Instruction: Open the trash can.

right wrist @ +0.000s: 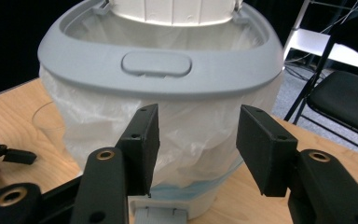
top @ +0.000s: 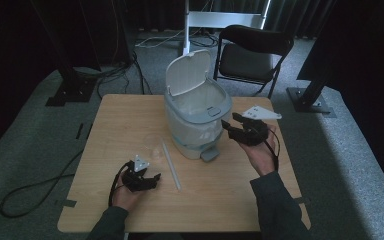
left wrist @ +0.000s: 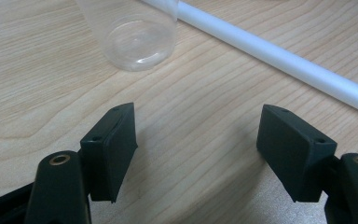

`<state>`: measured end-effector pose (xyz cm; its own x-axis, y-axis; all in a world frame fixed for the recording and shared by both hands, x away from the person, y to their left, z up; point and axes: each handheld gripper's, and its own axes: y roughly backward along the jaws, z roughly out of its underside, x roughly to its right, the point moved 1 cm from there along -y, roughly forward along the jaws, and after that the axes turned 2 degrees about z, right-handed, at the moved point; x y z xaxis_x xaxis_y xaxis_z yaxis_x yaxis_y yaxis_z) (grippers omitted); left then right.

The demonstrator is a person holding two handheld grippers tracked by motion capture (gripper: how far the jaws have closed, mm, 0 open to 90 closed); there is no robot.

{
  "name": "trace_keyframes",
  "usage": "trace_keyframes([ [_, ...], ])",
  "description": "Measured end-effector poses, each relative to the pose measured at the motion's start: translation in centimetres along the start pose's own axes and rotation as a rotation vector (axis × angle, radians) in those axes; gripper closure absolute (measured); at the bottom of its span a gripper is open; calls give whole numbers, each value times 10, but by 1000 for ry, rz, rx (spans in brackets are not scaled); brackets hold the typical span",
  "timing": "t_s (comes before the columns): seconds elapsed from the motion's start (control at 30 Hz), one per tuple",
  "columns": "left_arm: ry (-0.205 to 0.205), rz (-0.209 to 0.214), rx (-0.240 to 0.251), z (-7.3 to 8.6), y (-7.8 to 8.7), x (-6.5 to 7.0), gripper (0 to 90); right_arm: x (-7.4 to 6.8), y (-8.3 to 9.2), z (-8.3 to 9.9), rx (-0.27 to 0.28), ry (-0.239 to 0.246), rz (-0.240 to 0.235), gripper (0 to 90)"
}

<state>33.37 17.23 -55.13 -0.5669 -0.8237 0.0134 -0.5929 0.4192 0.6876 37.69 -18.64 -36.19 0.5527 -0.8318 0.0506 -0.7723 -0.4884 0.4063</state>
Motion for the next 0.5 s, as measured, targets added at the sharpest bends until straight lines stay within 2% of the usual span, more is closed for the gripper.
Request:
trace_keyframes([
  [0.3,-1,0,-1,0,0,0,286,-7,0,18,-31,28,-19,486],
  [0.5,0,2,1,0,0,0,286,-10,-4,28,-48,20,-40,485],
])
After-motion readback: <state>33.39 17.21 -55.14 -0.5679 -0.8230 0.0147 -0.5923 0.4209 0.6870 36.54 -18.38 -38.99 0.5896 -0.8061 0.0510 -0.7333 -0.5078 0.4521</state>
